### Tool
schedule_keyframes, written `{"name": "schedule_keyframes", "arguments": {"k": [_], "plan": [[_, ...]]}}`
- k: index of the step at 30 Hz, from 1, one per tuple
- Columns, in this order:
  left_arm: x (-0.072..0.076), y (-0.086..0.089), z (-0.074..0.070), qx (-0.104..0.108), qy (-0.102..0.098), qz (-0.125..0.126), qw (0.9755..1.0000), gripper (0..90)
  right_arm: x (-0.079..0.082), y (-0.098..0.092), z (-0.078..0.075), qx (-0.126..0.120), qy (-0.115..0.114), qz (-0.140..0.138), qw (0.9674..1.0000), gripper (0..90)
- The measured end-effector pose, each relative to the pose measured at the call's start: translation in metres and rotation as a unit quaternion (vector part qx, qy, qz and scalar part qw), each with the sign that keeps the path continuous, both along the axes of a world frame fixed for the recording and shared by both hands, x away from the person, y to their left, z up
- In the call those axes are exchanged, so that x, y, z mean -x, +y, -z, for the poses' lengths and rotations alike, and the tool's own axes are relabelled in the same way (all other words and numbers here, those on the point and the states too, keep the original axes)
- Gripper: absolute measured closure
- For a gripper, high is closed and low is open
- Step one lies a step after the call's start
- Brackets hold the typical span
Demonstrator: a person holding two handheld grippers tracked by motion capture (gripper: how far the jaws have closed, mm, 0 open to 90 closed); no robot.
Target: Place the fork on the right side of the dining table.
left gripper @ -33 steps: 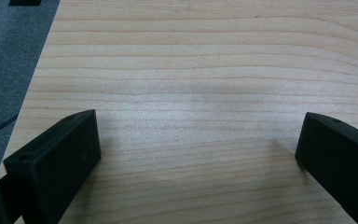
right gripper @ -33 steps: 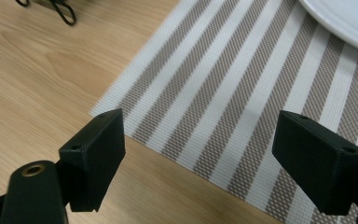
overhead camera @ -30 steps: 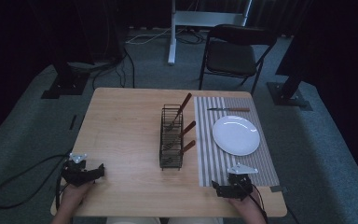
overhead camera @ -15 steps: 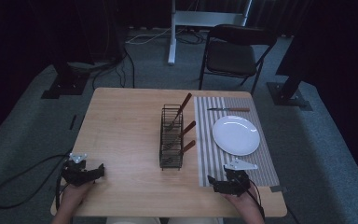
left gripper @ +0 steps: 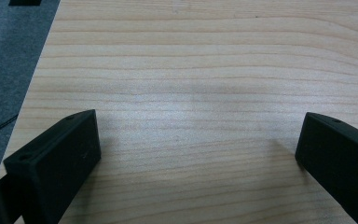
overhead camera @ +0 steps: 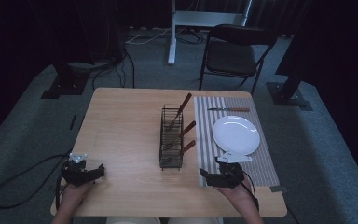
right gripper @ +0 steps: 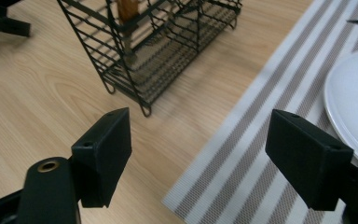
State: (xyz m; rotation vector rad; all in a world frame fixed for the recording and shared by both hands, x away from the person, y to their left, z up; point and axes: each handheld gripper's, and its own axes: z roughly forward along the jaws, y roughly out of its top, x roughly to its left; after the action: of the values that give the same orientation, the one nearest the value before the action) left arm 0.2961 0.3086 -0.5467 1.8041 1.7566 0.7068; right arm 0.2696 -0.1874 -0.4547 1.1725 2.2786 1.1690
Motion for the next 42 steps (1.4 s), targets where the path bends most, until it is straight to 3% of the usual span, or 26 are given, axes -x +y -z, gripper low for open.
{"name": "schedule_keyframes", "arguments": {"k": [23,35,42], "plan": [[0.000,0.000,0.000,-0.001,0.001,0.001,1.0000,0.2,-0.014,0.032,-0.030,-0.032,-0.029,-0.034,0.9985,26.7],[0.000,0.000,0.000,-0.001,0.001,0.001,1.0000,0.2,-0.021,0.045,-0.035,-0.049,-0.039,-0.025,0.9977,32.7],[0.000,0.000,0.000,-0.001,0.001,0.001,1.0000,0.2,-0.024,0.051,-0.036,-0.058,-0.048,-0.006,0.9972,38.0]]}}
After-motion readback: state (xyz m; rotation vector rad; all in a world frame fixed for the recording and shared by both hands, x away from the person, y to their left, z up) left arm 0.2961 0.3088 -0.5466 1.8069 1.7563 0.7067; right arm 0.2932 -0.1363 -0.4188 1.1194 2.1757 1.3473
